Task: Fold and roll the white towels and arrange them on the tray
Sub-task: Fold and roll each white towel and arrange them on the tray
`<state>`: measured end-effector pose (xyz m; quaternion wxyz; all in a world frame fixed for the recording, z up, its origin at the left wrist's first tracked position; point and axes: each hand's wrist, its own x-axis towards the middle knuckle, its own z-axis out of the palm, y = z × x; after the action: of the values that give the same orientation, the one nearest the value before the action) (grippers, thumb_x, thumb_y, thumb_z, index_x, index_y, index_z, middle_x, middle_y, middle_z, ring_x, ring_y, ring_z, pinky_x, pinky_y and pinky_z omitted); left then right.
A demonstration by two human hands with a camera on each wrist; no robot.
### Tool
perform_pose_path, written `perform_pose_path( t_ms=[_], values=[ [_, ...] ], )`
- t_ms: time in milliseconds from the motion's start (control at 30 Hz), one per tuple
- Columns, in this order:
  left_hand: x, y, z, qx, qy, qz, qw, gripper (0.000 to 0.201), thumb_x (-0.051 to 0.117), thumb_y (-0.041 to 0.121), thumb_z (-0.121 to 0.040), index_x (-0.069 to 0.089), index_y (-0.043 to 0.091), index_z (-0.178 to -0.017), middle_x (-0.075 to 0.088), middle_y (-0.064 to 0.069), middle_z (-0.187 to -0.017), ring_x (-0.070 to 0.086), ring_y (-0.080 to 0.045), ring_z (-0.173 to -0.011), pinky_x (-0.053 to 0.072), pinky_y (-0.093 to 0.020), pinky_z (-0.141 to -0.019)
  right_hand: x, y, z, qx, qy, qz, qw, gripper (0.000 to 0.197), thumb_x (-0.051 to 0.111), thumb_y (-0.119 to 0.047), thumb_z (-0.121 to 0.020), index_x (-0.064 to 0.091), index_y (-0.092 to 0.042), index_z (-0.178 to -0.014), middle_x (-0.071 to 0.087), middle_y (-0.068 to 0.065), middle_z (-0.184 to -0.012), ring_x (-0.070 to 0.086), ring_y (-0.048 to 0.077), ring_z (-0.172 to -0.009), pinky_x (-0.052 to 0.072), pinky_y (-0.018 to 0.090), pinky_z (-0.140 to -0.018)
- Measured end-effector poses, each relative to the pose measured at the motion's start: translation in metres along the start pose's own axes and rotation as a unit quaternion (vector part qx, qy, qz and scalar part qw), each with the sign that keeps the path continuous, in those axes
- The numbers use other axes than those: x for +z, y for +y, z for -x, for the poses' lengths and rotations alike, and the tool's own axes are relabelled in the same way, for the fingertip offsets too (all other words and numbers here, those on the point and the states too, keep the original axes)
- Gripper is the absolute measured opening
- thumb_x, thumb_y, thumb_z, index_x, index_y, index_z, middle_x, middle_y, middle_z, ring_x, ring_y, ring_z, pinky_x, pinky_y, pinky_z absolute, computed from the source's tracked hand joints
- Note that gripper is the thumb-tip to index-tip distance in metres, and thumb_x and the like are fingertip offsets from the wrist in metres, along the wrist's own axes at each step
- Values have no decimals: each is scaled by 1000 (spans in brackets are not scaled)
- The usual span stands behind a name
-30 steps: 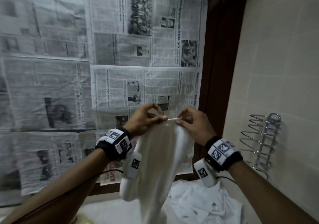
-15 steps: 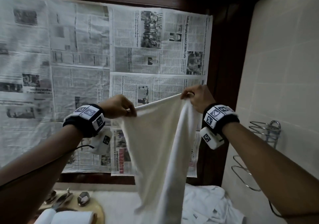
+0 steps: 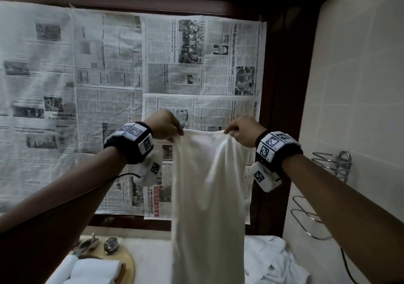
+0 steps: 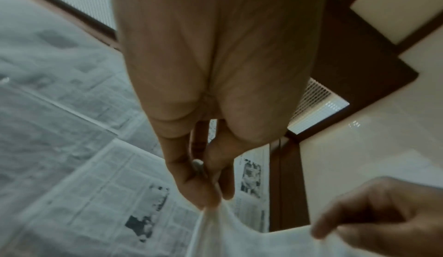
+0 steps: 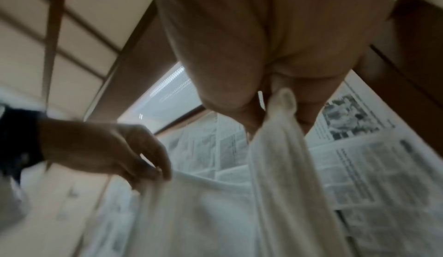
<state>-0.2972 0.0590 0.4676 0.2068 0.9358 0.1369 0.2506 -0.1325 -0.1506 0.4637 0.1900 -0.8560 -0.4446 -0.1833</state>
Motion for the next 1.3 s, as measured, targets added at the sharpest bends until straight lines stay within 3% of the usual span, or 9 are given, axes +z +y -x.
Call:
perform_pose_path(
  t_ms=[133,300,467,633,700,833,1000,1133,1300],
  values=[
    [17,34,-1,-2,-19,150,988,11,67,-6,-85,76,0,-89,74,-14,-90,74,-21,-76,60,-22,-69,-4,-8,3,6,-17,-107,994,26,50,-5,-98,73,-12,-107,67,-2,-82,56,0,-55,45,15,-51],
    [26,58,5,13,-85,256,963,13,69,-4,-84,74,-4,-96,74,-17,-96,74,-23,-86,60,-28,-80,-9,-9,13,-4,-73,-199,977,27,53,6,-94,70,-2,-113,71,11,-112,67,18,-100,54,31,-93],
    [28,57,9,57,-141,230,961,37,83,29,-75,75,3,-101,76,-6,-96,73,-16,-91,57,-28,-85,-6,-5,13,-23,-76,-270,960,19,62,-3,-92,71,-1,-108,74,10,-98,71,17,-91,58,24,-81],
    [39,56,15,82,-85,160,980,45,85,48,-64,79,10,-87,76,-1,-81,74,-12,-79,61,-28,-75,3,-9,7,-40,-25,-232,972,14,67,-12,-91,75,-7,-101,75,6,-91,72,18,-86,59,36,-84],
    [40,52,14,86,-49,142,985,41,84,47,-68,79,10,-84,76,-2,-77,74,-13,-74,61,-30,-72,3,-13,7,-46,-11,-210,977,12,69,-17,-90,76,-9,-96,75,4,-86,72,17,-82,60,39,-82],
    [38,42,13,74,-1,151,986,19,82,21,-78,77,4,-85,75,-8,-78,74,-15,-69,62,-34,-71,1,-21,9,-49,4,-203,978,19,76,-31,-80,78,-14,-87,74,3,-76,71,23,-76,60,41,-74],
    [34,28,17,65,-28,172,983,33,87,36,-70,78,7,-85,76,-4,-78,74,-15,-74,61,-29,-69,6,-25,6,-45,20,-205,978,19,78,-32,-80,78,-14,-88,74,0,-72,72,14,-70,62,37,-73],
    [35,16,17,72,-7,170,983,20,83,18,-77,76,3,-88,75,-6,-80,74,-16,-73,62,-32,-72,12,-29,3,-44,31,-213,976,12,75,-25,-84,77,-15,-90,74,-1,-73,72,13,-69,62,38,-73],
    [27,2,15,75,13,153,985,16,74,13,-83,73,3,-96,74,-5,-86,72,-12,-74,57,-18,-65,15,-27,3,-64,15,-180,982,11,73,-29,-85,73,-18,-89,70,1,-78,65,12,-69,56,30,-66]
  ],
)
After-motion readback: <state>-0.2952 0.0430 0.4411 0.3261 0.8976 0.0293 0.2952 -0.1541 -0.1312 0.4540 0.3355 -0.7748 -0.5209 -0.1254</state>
